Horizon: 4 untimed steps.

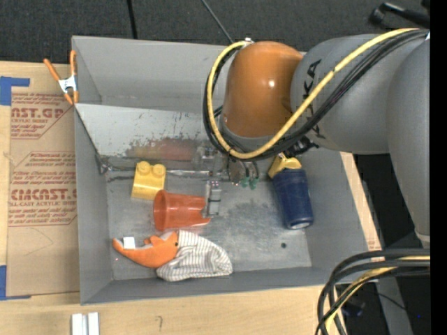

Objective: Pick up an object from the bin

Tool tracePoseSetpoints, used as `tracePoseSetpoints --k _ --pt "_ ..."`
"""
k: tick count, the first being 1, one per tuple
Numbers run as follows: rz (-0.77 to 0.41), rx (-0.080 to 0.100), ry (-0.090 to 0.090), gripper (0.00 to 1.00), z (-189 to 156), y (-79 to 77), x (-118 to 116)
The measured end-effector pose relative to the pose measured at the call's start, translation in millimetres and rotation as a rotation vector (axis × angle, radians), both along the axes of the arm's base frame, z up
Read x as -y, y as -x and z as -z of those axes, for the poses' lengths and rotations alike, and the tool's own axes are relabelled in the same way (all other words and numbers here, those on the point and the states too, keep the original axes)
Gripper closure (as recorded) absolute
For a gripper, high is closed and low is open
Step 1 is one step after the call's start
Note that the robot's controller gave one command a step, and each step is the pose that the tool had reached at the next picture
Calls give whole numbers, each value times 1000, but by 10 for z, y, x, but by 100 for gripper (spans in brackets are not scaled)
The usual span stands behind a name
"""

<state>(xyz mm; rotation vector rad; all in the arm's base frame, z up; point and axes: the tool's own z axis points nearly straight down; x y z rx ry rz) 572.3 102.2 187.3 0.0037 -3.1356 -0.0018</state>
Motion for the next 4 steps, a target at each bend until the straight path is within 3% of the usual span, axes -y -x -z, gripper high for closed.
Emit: tracePoseSetpoints --k 1,2,3,4 --pt "1 7 -1 0 -49 -15 5" --pt "-53 16 0 0 317 -7 103" --pt "-112 7 0 100 1178 13 281" --pt "-112 7 0 100 1178 13 280"
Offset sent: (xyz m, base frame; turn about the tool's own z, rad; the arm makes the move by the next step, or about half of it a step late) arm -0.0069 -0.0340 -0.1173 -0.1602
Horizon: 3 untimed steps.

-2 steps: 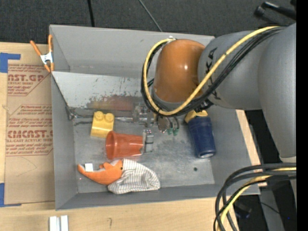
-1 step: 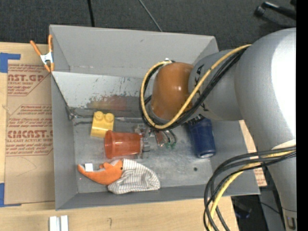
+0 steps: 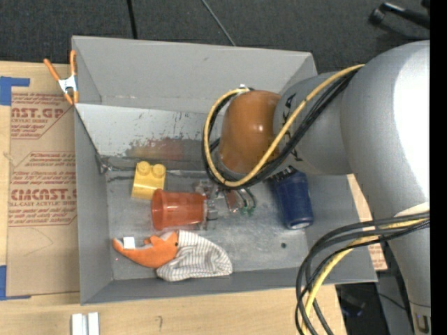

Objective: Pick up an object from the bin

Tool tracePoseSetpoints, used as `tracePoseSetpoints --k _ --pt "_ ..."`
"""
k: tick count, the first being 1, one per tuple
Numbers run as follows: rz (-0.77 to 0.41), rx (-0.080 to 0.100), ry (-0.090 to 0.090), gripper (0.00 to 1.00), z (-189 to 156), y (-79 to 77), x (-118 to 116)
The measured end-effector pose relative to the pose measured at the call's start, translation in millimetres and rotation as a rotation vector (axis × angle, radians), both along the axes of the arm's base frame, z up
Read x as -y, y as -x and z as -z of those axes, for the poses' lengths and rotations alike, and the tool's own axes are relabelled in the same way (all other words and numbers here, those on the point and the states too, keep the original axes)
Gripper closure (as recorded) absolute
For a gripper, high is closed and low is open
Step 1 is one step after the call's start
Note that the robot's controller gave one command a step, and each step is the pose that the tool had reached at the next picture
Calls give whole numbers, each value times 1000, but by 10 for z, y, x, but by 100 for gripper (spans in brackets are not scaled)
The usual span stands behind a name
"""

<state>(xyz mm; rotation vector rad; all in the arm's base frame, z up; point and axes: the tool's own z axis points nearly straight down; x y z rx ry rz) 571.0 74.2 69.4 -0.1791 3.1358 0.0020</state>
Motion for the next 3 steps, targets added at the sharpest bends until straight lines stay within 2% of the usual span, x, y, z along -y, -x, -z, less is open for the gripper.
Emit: tracePoseSetpoints --k 1,2,3 --pt "-25 2 1 100 -1165 -71 419" --pt "-25 2 0 100 -1165 -71 419" --pt "-28 -6 1 100 -1624 51 394"
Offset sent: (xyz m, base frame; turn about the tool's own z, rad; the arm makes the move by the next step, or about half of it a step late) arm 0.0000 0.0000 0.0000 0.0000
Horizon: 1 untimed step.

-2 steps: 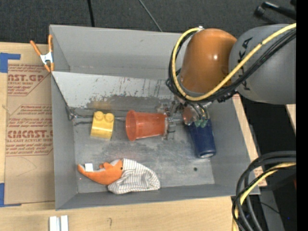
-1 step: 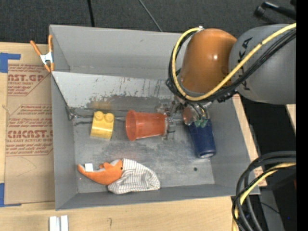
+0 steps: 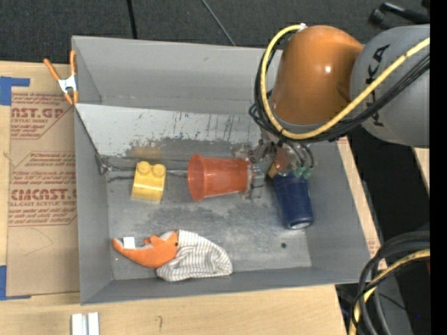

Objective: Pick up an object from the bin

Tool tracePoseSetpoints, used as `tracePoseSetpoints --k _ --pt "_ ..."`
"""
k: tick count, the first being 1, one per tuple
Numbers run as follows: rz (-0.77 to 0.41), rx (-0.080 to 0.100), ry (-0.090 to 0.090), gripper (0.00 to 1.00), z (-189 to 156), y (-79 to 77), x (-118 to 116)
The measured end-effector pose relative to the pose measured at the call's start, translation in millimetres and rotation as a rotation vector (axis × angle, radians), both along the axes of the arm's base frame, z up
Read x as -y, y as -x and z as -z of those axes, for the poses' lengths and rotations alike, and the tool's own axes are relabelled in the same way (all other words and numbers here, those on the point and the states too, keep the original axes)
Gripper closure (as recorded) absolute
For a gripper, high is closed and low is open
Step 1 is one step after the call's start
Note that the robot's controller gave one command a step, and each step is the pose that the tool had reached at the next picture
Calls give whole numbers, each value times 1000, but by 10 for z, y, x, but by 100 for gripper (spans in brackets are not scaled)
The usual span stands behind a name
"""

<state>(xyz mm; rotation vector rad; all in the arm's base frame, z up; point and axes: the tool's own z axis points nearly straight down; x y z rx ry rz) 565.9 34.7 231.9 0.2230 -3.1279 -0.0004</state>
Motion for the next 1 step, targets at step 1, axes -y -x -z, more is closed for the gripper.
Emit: tracePoseSetpoints --k 1 --pt "-2 5 0 100 -154 -1 -15"
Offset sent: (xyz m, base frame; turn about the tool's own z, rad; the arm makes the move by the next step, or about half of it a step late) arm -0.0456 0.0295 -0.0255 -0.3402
